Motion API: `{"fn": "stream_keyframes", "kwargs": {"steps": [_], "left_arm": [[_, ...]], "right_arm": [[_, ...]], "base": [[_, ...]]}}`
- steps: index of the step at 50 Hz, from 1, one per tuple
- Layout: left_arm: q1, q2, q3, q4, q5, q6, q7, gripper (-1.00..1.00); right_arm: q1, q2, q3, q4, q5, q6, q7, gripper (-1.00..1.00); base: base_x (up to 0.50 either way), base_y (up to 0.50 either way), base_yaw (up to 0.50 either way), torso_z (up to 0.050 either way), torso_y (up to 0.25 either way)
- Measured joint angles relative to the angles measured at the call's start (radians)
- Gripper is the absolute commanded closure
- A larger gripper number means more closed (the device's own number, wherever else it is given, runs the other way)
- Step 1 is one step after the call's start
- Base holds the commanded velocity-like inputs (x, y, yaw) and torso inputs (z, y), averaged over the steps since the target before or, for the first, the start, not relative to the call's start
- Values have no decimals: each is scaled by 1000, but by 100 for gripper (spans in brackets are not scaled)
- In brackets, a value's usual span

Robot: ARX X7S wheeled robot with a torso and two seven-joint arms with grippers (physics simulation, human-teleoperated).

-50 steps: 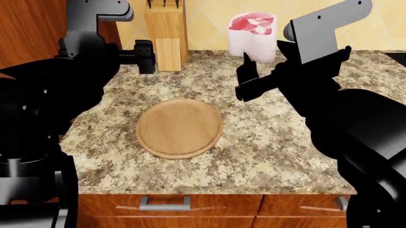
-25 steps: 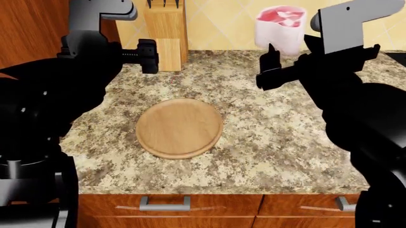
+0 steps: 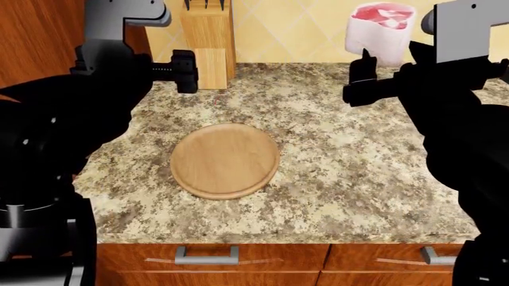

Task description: Place the steak on the rack of the oven.

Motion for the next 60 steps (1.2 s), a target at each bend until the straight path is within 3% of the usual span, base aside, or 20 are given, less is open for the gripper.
{"fn": "stream_keyframes", "kwargs": {"steps": [30,60], "left_arm": [[10,-6,-1,20,-18,-8,-18,-100],[8,-10,4,30,-35,-15,-32,-100]], "right_arm": [[-19,8,-2,14,3,-20,8,100],[-28,13,0,15,14,-29,11,100]], "base": [[-5,2,0,1,1],[-329,134,0,0,0]]}}
